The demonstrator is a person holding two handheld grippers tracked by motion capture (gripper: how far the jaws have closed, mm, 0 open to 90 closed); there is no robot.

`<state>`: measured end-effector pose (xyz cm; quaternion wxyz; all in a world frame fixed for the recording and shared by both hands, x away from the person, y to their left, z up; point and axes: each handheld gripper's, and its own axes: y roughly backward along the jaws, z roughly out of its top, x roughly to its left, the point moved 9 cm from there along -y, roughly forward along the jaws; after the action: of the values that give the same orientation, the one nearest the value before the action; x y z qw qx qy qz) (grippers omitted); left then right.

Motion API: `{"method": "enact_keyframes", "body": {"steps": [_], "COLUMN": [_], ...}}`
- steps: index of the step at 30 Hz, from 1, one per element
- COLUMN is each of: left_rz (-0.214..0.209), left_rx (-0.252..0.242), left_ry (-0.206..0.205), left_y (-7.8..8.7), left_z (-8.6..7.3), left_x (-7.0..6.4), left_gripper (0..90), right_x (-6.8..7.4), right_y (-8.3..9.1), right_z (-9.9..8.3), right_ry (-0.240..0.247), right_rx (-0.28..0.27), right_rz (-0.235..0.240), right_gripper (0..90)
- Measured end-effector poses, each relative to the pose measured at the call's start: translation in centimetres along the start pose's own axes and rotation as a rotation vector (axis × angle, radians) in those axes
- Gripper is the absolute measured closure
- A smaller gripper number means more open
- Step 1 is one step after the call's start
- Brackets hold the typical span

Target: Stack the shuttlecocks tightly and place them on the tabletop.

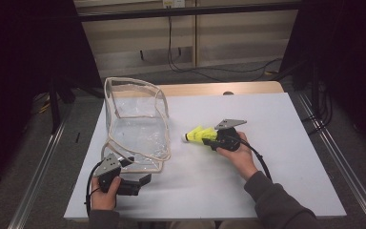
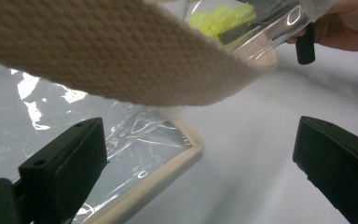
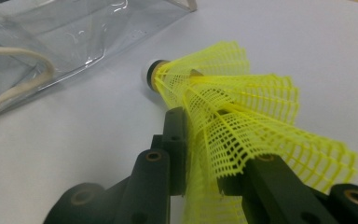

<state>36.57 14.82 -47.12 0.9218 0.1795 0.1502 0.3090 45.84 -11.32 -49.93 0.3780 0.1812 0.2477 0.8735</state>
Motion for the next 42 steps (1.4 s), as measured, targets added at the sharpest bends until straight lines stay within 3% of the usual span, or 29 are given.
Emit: {"method": "enact_keyframes", "body": {"steps": [2,8,16,19,22,29,35,42], "left_rz": [0.0,0.0,0.0,0.0,0.001,0.0,-0.002,-0.002], "left_rx": [-0.004,0.002,0.0,-0.001,0.0,-0.002,-0.002,-0.003], "left_ry": [0.0,0.001,0.004,0.003,0.005,0.004,0.002,0.0], "left_y": [0.0,0.0,0.0,0.0,0.0,0.0,0.0,-0.1], "left_z": [0.0,0.0,-0.1,-0.1,-0.1,0.0,0.0,0.0], "left_x": [0.1,0.0,0.0,0.0,0.1,0.0,0.0,-0.1], "left_gripper": [2.7,2.7,2.7,2.7,2.7,2.8,2.7,2.7], "right_x": [0.2,0.5,0.1,0.0,0.0,0.1,-0.2,-1.6], "right_y": [-0.2,-0.7,-1.5,-1.6,-1.7,-1.7,-0.6,1.6], "right_z": [0.0,0.0,0.2,0.4,0.4,0.5,0.5,0.0], "right_ry": [-0.013,0.006,0.013,0.018,0.043,0.047,0.053,0.058], "right_rx": [-0.006,-0.01,-0.017,-0.017,-0.004,0.007,0.014,0.025], "right_rz": [0.005,0.002,-0.035,-0.044,-0.045,-0.031,-0.033,-0.077], "right_gripper": [71.0,58.1,65.1,71.9,77.9,79.6,79.8,79.8]}}
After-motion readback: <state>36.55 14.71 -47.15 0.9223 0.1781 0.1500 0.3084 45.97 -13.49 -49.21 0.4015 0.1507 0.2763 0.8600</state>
